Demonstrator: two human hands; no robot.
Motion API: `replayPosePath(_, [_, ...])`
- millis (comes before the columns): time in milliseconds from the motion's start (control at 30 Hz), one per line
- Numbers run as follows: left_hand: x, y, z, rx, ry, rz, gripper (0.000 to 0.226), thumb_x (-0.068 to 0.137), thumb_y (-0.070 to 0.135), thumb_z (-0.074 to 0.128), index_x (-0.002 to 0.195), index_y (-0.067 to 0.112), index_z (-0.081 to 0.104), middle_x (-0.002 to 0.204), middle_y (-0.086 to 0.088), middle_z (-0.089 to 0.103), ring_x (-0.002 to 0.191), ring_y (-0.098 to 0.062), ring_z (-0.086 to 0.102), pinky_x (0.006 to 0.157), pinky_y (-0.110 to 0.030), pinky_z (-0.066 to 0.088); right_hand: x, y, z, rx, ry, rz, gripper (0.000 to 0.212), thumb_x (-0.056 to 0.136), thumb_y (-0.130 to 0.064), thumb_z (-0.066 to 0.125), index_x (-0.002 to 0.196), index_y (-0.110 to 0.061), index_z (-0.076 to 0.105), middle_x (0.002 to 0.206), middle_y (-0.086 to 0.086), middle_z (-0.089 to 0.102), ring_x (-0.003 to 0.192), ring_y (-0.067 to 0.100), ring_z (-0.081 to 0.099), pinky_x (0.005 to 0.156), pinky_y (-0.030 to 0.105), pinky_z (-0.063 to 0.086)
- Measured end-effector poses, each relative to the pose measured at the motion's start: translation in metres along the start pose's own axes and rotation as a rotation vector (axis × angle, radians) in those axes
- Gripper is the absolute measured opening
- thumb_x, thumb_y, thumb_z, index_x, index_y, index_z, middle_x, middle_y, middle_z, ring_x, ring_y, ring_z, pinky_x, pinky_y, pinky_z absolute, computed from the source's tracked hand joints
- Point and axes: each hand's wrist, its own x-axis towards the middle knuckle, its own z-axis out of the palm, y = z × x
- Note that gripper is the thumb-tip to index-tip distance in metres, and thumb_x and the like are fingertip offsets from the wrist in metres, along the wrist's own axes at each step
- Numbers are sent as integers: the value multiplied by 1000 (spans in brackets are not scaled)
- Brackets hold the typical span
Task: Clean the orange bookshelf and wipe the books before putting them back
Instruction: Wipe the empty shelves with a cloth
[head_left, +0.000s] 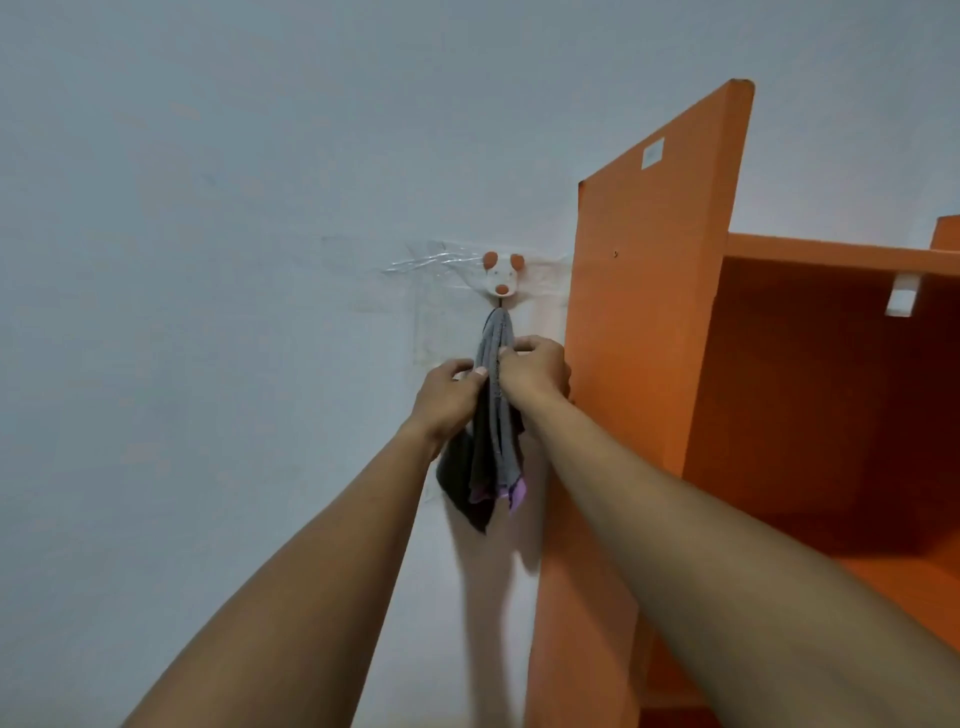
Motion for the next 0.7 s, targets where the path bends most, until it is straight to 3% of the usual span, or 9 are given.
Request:
replayPosePath(67, [-1, 10, -5, -105, -57, 0, 30, 105, 25, 51, 116, 4, 68, 109, -11, 70, 101, -24, 65, 86, -36, 54, -3, -8, 0, 60, 48, -71, 10, 95, -32, 67, 96, -25, 74, 107, -2, 75, 100, 24, 68, 83, 33, 52])
replayPosePath(200, [-16, 30, -22, -252, 5, 32, 21, 104, 24, 53, 99, 9, 66, 89, -5, 66, 83, -18, 62, 69, -29, 50, -29, -19, -14, 184, 93, -249, 9, 93, -33, 69, 88, -25, 68, 84, -9, 71, 84, 13, 68, 82, 41, 58])
replayPosePath(333, [-50, 29, -42, -236, 56, -2, 19, 104, 22, 52, 94, 11, 64, 83, -2, 65, 73, -13, 58, 55, -19, 45, -82, -8, -41, 79, 9, -456, 12, 93, -29, 70, 84, -22, 64, 78, -9, 67, 75, 5, 62, 66, 18, 47])
replayPosePath(433, [-81, 18, -51, -147, 78, -16, 20, 102, 17, 56, 87, 11, 68, 83, -7, 69, 77, -18, 61, 62, -23, 50, -121, 8, -64, -49, -77, -586, 14, 93, -28, 70, 83, -22, 62, 76, -8, 66, 73, 7, 62, 59, 14, 42])
replayPosePath(567, [-139, 23, -36, -92, 17, -98, 20, 99, 21, 61, 98, 5, 75, 97, -15, 75, 86, -25, 67, 79, -35, 54, -154, 33, -109, -36, -198, -603, 14, 92, -31, 71, 83, -24, 63, 77, -10, 66, 73, 4, 61, 57, 12, 43])
replayPosePath(700, [-204, 43, -3, -77, -23, -160, 20, 97, 23, 64, 98, 9, 78, 99, -11, 78, 90, -25, 73, 76, -31, 56, -169, 61, -166, 115, -263, -563, 15, 87, -32, 76, 78, -21, 69, 68, -9, 66, 63, 3, 59, 60, 27, 49])
